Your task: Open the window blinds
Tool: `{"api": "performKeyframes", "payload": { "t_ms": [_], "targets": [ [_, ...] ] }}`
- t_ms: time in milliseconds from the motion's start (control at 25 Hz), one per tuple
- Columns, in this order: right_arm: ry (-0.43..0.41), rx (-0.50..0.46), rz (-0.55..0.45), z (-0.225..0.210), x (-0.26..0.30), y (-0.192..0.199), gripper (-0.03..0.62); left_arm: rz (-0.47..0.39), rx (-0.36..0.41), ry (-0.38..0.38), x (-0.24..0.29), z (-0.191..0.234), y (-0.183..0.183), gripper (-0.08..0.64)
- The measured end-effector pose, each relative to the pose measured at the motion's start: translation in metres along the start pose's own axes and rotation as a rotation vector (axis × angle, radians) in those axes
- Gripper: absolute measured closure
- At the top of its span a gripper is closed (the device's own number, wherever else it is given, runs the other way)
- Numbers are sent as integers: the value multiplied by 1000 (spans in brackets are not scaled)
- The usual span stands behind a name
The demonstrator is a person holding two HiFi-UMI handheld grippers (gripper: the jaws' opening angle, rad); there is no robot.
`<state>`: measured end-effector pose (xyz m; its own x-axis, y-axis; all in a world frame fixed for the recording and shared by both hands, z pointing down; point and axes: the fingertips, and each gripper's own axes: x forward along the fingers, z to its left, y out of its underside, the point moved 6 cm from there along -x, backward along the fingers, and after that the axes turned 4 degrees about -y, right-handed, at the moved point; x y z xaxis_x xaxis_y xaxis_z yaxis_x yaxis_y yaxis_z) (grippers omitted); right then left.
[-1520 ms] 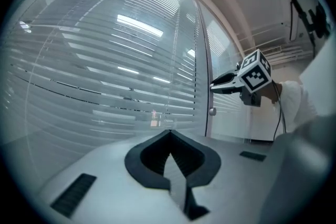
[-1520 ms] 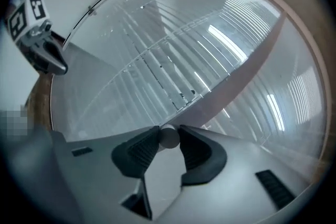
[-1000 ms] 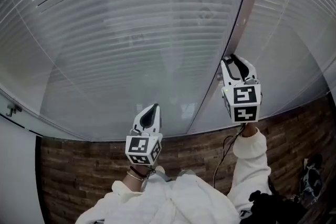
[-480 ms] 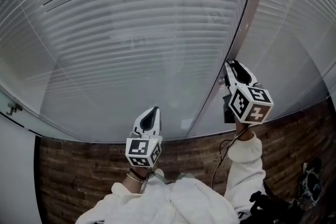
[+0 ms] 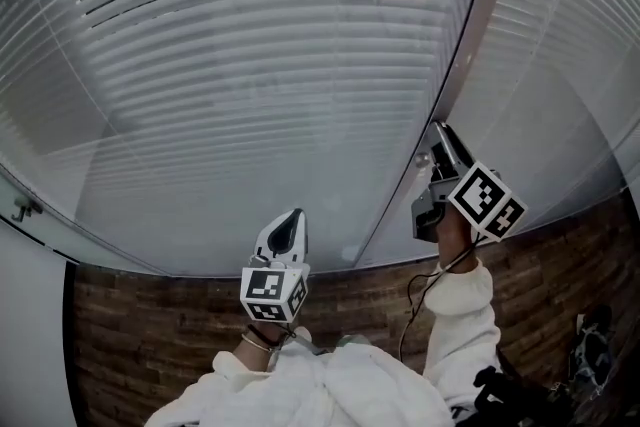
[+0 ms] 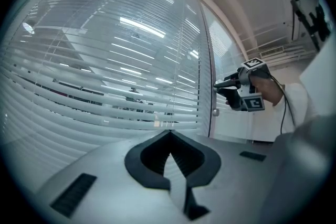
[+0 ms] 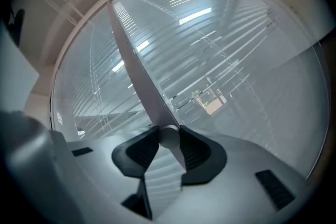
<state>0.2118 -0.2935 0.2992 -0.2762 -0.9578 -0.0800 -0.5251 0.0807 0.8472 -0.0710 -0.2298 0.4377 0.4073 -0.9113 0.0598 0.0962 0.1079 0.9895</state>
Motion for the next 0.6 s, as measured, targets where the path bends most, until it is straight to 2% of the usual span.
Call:
{"api": "performKeyframes", "payload": {
  "t_ms": [280, 480, 600],
  "targets": [
    [-20, 289, -81, -7, 0, 6, 459, 2, -9, -3, 2, 1, 5, 561],
    [-29, 580, -143, -9, -2, 7, 459, -1, -11, -8, 2, 2, 1, 562],
    [-45, 717, -178, -13, -2, 10, 459, -2, -12, -11, 2, 3, 1, 563]
  ]
}}
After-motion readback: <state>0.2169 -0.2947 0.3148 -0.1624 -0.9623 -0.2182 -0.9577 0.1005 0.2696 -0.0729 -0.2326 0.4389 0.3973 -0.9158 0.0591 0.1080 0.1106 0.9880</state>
